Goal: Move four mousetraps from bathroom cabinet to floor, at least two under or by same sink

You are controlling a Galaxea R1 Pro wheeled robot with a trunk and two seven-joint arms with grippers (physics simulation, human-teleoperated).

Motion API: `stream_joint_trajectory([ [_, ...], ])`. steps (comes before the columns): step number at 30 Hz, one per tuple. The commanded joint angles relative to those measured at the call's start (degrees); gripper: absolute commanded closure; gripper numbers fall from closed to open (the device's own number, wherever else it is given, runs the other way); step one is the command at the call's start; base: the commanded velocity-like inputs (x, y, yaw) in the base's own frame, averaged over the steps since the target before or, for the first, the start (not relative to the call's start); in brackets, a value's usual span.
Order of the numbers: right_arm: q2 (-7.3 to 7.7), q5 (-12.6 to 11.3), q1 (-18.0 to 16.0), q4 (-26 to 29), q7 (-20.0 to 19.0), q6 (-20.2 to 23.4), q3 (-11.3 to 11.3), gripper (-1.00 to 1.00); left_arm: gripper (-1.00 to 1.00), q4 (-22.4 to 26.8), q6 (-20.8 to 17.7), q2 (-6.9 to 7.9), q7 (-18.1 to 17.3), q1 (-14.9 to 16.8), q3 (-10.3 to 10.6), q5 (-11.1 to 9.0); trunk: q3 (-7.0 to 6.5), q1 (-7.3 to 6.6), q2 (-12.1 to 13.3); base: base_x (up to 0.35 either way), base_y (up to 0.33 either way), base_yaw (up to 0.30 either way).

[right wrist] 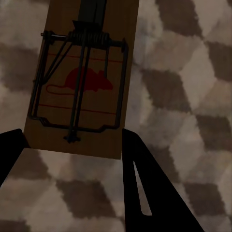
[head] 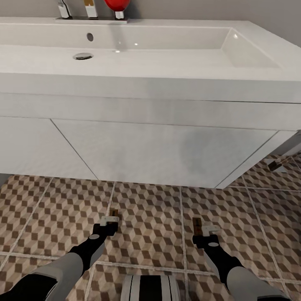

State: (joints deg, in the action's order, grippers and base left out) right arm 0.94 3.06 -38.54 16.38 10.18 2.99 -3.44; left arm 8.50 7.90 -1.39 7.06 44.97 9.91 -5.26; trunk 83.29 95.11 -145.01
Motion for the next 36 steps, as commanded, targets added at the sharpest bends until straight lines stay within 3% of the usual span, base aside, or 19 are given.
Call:
stream_joint_trajectory([
  [1, 0.03, 0.1, 0.0, 0.1, 0.2, 0.3, -0.3, 1.0, 1.0, -0.1, 0.2, 0.0, 0.4, 0.0, 0.5, -0.5, 0.03, -0.01, 0.0, 0.0, 0.0, 0.0],
  [24, 0.03, 0.1, 0.0, 0.1, 0.2, 0.3, -0.3, 1.0, 1.0, -0.1, -0.1, -1.25, 1.1, 0.0, 0.4, -0.9, 0.03, -0.01, 0.0, 0.0, 0.0, 0.0],
  [32, 0.03, 0.1, 0.0, 0.1, 0.2, 0.3, -0.3, 1.0, 1.0, -0.3, 0.1, -1.25, 0.7, 0.0, 0.4, -0.8, 1.8, 0.2, -0.1, 0.0, 0.0, 0.0],
  [36, 0.03, 0.1, 0.0, 0.1, 0.2, 0.3, -0.3, 1.0, 1.0, -0.3, 0.1, -1.17, 0.5, 0.0, 0.5, -0.9, 1.8, 0.2, -0.1, 0.0, 0.0, 0.0],
])
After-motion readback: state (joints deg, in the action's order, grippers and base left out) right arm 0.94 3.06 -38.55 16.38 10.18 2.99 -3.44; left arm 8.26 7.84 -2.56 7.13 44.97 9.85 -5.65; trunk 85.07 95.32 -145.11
